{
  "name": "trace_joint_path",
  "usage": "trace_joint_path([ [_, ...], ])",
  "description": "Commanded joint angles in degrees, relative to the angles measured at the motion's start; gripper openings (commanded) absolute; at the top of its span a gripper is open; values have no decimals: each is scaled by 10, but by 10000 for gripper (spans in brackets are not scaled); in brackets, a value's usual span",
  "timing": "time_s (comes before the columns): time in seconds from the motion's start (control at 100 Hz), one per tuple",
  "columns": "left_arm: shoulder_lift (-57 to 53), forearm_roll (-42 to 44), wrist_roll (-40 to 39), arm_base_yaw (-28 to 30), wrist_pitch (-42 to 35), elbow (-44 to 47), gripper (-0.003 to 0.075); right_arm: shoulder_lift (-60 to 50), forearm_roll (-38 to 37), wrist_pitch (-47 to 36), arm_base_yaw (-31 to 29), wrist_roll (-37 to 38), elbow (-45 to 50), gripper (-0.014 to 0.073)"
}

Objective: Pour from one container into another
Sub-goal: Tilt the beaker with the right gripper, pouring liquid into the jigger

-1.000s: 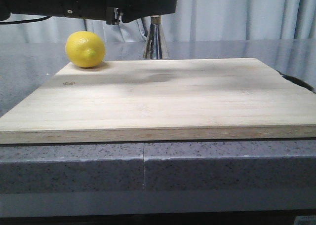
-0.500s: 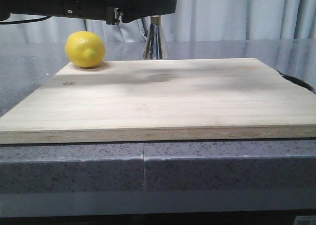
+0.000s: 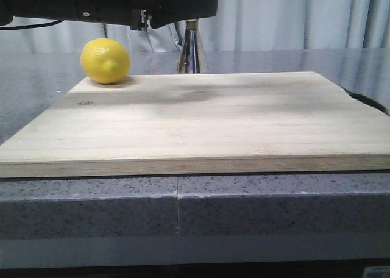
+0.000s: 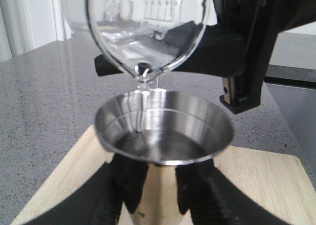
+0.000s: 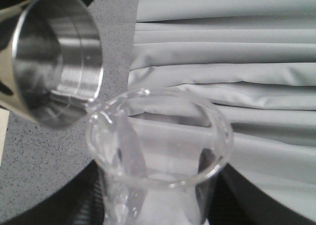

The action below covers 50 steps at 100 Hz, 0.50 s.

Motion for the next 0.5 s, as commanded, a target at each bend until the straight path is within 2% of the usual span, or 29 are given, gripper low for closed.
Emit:
trace_joint_path([
  [0.0,-30,-52,-5,-3,58,-17,259,-19,-16,8,0,-1,-21,324],
  [0.49,-30,-52,-5,-3,58,-17,259,-19,-27,5,0,-1,-21,324],
])
